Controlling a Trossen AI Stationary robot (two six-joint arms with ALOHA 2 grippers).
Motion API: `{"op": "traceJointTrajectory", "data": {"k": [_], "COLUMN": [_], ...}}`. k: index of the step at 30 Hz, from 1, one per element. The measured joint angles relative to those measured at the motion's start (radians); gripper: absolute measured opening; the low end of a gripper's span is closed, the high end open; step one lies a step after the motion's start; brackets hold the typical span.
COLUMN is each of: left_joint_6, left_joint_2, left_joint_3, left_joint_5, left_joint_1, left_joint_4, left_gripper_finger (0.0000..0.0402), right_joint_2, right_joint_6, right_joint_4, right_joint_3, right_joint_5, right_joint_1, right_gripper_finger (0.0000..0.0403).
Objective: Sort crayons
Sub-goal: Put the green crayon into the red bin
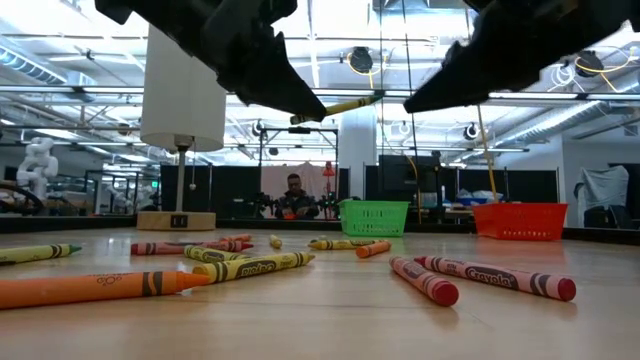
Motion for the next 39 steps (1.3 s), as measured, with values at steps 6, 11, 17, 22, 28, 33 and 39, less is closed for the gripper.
{"op": "traceJointTrajectory", "data": {"k": [6,11,17,22,28,33,39], "left_joint_6": [0.021,0.022,0.022,0.022,0.024,0.119,0.119], "left_joint_2": [0.000,0.000,0.000,0.000,0.000,0.000,0.000], "left_joint_3": [0.000,0.000,0.000,0.000,0.000,0.000,0.000], "left_joint_5": [-0.001,-0.001,-0.002,-0.002,-0.002,-0.003,-0.003], "left_joint_1": [0.000,0.000,0.000,0.000,0.000,0.000,0.000], "left_joint_4": [0.000,0.000,-0.001,-0.007,-0.007,-0.007,0.001], "left_gripper_finger": [0.0020,0.0020,0.0020,0.0020,0.0020,0.0020,0.0020], "right_joint_2": [0.000,0.000,0.037,0.074,0.079,0.081,0.084], "right_joint_6": [-0.126,-0.207,-0.182,-0.184,-0.180,-0.164,-0.177], "right_joint_4": [-0.004,-0.056,-0.200,-0.202,-0.186,-0.184,-0.182], "right_joint_3": [0.076,0.153,0.207,0.208,0.210,0.210,0.210], "right_joint_5": [0.029,0.029,0.024,0.018,-0.076,-0.139,-0.165], "right_joint_1": [-0.011,-0.036,-0.102,-0.131,-0.161,-0.191,-0.201], "right_gripper_finger": [0.0119,0.0165,0.0214,0.0223,0.0208,0.0182,0.0132]}}
